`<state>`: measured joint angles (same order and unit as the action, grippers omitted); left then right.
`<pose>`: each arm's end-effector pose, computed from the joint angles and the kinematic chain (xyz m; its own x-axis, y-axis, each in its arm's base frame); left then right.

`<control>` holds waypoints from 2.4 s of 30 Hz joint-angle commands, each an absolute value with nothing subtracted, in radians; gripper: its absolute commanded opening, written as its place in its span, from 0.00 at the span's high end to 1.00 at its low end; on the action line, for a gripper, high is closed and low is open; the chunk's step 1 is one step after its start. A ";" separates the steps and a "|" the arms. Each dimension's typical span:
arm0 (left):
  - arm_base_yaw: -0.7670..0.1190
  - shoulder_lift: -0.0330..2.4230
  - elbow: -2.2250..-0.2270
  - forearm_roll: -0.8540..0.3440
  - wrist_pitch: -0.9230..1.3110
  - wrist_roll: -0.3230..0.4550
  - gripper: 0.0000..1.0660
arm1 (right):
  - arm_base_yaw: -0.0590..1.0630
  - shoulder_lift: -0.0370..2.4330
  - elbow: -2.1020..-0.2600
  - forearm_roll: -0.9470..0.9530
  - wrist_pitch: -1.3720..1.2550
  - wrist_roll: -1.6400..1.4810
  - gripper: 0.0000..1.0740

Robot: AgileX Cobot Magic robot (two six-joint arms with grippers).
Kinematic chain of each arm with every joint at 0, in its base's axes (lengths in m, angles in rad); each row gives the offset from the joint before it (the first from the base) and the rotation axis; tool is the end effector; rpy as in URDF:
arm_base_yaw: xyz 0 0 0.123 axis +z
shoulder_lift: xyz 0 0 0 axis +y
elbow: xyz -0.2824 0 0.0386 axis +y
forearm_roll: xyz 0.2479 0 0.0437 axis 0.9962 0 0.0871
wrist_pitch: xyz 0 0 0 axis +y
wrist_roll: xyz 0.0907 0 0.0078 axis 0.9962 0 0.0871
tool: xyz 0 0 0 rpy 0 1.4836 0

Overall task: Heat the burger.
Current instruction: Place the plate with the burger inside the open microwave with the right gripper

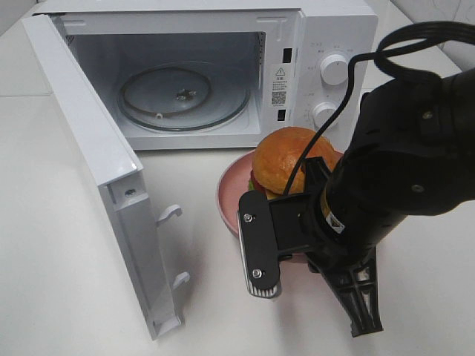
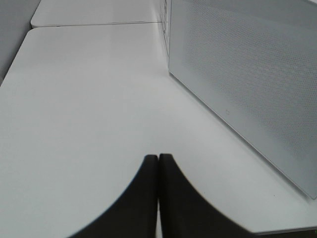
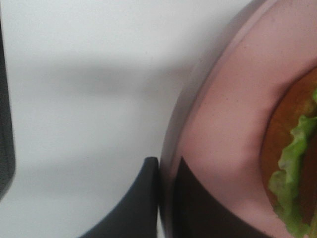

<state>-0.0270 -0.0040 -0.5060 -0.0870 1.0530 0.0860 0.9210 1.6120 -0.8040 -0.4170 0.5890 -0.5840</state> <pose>-0.0062 -0.0067 0.2797 -0.4341 0.0545 -0.8992 0.1134 0.9935 0.0054 0.1853 0.2100 0.1698 0.2503 -0.9682 -0.0028 -0.9010 -0.2319 -0.3666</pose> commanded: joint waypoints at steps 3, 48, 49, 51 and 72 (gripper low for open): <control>-0.026 -0.025 -0.503 -0.094 1.040 0.087 1.00 | 0.922 1.598 -0.806 -0.449 0.506 -0.673 1.00; -0.026 -0.025 -0.503 -0.094 1.040 0.087 1.00 | 0.837 1.598 -0.806 -0.371 0.225 -1.176 1.00; -0.026 -0.025 -0.503 -0.094 1.040 0.087 1.00 | 0.837 1.598 -0.806 -0.371 0.225 -1.176 1.00; -0.026 -0.025 -0.503 -0.094 1.040 0.087 1.00 | 0.803 1.598 -0.807 -0.289 0.203 -1.242 1.00; -0.026 -0.025 -0.503 -0.094 1.040 0.087 1.00 | 0.721 1.715 -0.987 0.078 0.309 -1.632 1.00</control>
